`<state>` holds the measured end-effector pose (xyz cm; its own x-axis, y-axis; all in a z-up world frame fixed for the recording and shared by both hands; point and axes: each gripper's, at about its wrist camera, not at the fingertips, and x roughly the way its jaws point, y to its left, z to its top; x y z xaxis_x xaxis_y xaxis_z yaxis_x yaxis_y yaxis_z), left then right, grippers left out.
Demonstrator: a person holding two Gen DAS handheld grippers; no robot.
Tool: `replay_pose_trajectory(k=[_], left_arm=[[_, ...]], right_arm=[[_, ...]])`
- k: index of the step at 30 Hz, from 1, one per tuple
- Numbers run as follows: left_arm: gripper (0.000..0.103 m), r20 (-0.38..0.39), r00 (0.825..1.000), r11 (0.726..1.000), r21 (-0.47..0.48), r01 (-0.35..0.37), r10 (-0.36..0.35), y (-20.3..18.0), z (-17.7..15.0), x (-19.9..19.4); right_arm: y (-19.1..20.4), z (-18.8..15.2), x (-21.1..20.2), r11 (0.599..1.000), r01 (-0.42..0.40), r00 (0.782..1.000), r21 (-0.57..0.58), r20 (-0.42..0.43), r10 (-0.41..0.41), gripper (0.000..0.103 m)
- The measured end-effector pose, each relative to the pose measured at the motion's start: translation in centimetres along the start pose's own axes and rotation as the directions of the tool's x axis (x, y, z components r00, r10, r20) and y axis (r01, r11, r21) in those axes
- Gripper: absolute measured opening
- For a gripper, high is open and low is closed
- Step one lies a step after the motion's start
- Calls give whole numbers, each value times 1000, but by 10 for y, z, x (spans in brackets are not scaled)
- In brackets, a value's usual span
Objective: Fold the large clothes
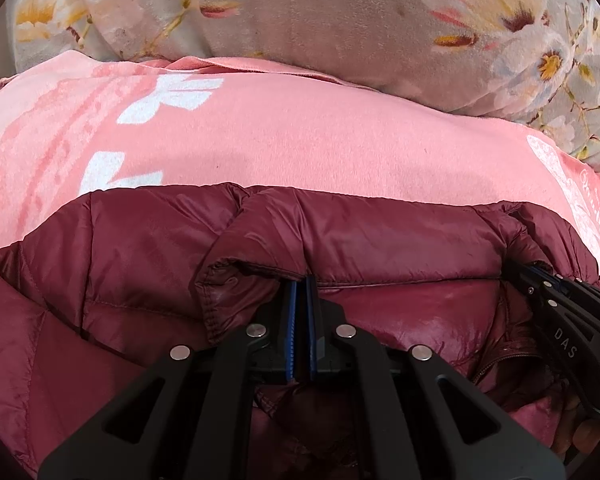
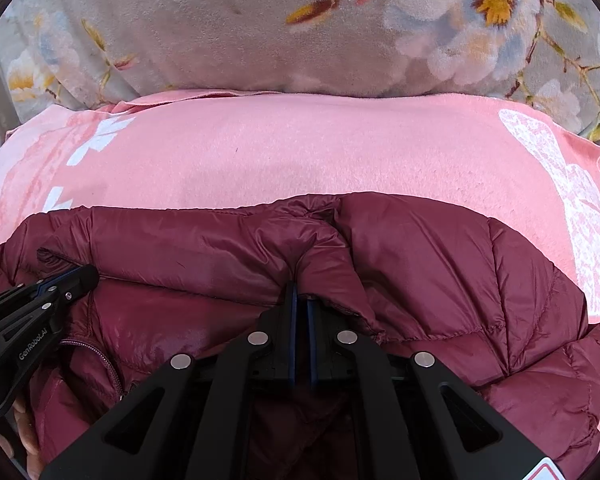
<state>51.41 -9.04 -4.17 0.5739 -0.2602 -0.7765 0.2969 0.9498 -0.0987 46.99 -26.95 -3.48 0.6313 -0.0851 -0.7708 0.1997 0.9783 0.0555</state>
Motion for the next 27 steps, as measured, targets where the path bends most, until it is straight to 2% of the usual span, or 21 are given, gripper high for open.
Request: replay_pose_trajectory(k=[4,9,10,11,12,13,14,15,16,21,23,25,27], left_arm=[[4,-6,1000,1000,-4,4,-4,1,1,3],[5,0,1000,999,-40,12,-12,8,-6,-13],[12,1,1000,998,-62,20,-19,13,-14,-30],[30,9,999,996,-79,46,-46,17,-21,-45],[43,22,996,992,-93,90,-88,21,-32,-64],[70,33,993,988,-106,113,-110,27,-45,-84],[80,56,991,984,-125,125,-119,36,-66,-112],[81,70,989,982,-132,138,-130,42,-82,-132],[81,63,987,979,-129,155,-148,53,-107,-157],[81,3,997,980,-184,79,-80,104,-204,-233],[81,-33,995,964,-255,80,-92,131,-248,-258],[81,-55,994,948,-308,78,-100,148,-276,-271],[81,-55,993,930,-358,80,-107,161,-307,-287]], right_arm=[[-4,1,2,999,-29,1000,26,-5,29,5],[-32,-12,-19,972,-177,983,157,-12,181,12],[-36,-18,-31,965,-196,980,173,-13,201,14],[-43,-29,-54,954,-236,971,184,4,240,20],[-50,-42,-77,948,-260,965,182,23,260,29],[-61,-63,-109,946,-274,962,173,51,269,33],[-70,-79,-132,948,-276,961,160,75,267,43],[-81,-102,-160,955,-262,963,142,99,250,53],[-92,-127,-187,965,-233,969,120,115,220,57],[-135,-244,-283,994,-88,990,70,120,79,70],[-150,-287,-309,992,-64,994,106,100,53,72],[-162,-324,-324,983,-58,996,173,70,47,72],[-170,-348,-330,967,-77,996,244,58,65,73]])
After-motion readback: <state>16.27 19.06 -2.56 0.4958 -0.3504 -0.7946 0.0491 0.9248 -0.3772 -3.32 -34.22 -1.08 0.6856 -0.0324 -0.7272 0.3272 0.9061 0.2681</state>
